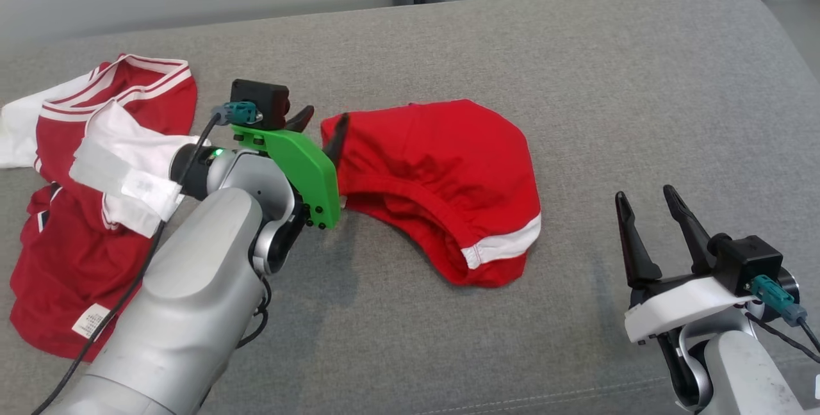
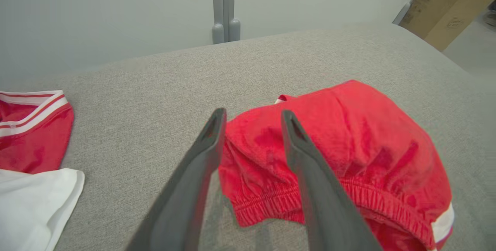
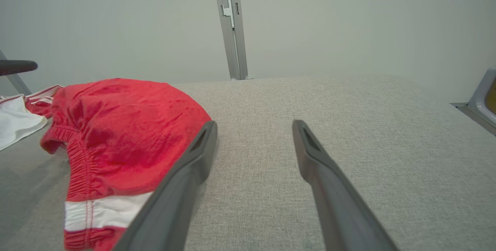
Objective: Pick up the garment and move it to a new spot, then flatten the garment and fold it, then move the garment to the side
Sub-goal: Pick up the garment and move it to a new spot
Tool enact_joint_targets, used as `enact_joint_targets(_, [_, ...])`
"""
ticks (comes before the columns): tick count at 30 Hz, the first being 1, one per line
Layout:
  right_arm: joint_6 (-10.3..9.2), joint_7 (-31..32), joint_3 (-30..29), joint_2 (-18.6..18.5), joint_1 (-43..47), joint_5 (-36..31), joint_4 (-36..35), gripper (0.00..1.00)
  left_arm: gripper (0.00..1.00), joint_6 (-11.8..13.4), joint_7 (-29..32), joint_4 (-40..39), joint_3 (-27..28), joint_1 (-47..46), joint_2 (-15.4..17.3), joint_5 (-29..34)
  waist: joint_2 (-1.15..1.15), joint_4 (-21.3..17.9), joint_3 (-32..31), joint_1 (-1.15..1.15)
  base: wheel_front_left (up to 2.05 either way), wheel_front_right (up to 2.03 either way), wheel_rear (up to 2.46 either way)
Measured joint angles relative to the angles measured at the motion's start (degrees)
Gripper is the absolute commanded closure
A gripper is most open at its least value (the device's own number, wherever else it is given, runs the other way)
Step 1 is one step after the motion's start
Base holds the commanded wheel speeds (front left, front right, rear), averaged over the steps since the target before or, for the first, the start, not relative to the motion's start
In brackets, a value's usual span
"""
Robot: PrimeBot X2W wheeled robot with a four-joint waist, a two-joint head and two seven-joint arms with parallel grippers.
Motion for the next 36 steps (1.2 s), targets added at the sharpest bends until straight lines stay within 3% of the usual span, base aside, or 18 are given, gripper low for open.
enact_joint_targets(14, [0.07,0.0,-1.9,-0.5,0.9,-0.2,-0.2,0.0,0.0,-1.6,-12.5,0.1,-0.1,0.3,-2.1,1.7,0.0,5.1,-2.1,0.0,0.0,0.0,0.0])
enact_joint_targets(23, [0.08,0.0,-3.3,-1.0,2.0,-0.6,-1.0,0.0,0.0,-1.6,-17.3,1.1,0.5,2.7,-2.1,2.0,0.0,7.4,-3.7,0.0,0.0,0.0,0.0])
enact_joint_targets(36, [0.57,0.0,-0.6,-2.9,-1.2,-3.7,-1.5,0.0,0.0,-0.5,-19.6,-0.3,4.5,5.4,1.5,2.0,0.0,9.2,-1.6,0.0,0.0,0.0,0.0])
